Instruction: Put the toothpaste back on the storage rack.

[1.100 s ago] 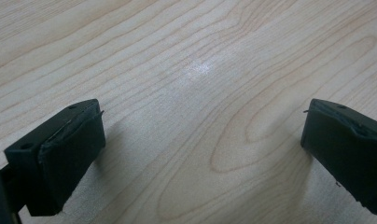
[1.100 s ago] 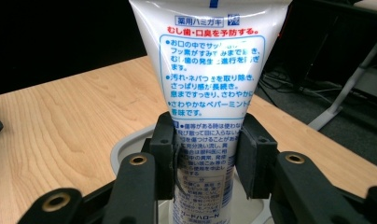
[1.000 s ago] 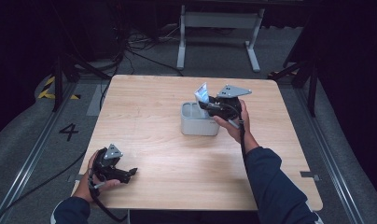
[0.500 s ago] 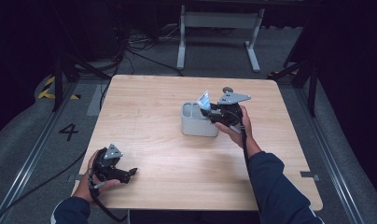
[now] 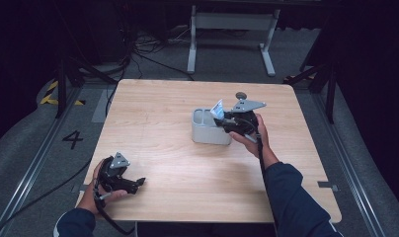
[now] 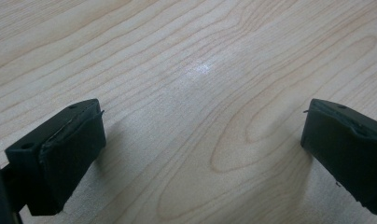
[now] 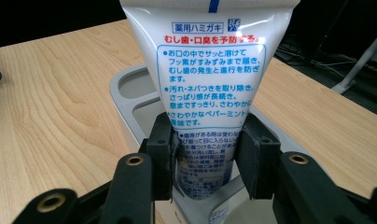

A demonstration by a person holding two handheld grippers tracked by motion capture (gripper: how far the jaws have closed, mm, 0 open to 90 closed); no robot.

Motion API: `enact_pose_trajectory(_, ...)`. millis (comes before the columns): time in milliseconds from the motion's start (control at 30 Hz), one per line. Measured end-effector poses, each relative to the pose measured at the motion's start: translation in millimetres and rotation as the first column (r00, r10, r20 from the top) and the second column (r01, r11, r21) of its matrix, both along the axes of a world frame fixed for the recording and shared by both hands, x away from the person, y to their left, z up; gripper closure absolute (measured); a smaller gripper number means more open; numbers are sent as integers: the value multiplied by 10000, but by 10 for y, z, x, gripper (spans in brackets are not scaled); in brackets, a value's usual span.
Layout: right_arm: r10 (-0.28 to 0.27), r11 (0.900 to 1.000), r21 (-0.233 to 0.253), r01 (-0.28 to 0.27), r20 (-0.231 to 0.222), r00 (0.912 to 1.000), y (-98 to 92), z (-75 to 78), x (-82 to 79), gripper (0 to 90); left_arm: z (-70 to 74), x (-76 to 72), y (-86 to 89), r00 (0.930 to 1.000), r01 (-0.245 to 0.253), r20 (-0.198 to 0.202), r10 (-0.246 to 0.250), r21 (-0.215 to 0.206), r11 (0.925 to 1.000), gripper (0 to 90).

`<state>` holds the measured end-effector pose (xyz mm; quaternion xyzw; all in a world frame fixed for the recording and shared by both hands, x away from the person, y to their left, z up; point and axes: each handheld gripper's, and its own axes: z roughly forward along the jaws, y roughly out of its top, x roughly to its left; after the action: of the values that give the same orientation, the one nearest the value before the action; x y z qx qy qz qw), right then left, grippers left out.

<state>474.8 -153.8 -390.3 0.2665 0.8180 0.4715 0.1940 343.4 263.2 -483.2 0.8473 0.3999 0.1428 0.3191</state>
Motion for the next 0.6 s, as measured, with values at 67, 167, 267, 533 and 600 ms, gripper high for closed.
enact_pose_trajectory(67, -18, 10000, 7, 18, -6, 10000, -4, 2, 0, 618, 0, 0, 0, 10000, 1, 1, -1, 3, 10000, 3)
enact_pose_trajectory(167, -7, 10000, 19, 7, -25, 10000, -8, 6, -3, 612, 0, 0, 0, 10000, 1, -1, -1, 1, 10000, 2)
enact_pose_trajectory(267, -5, 10000, 45, 5, -81, 10000, -15, 12, -8, 608, 0, 0, 0, 10000, -1, -1, 1, 2, 10000, 2)
enact_pose_trajectory(533, 69, 9999, 94, -68, -154, 9999, -20, 12, -7, 597, 0, 0, 0, 10000, 0, 5, 0, 6, 10000, 3)
enact_pose_trajectory(600, 106, 9998, 179, -101, -244, 9996, -21, 13, -11, 586, 0, -2, -1, 10000, -10, 1, 10, -2, 10000, 3)
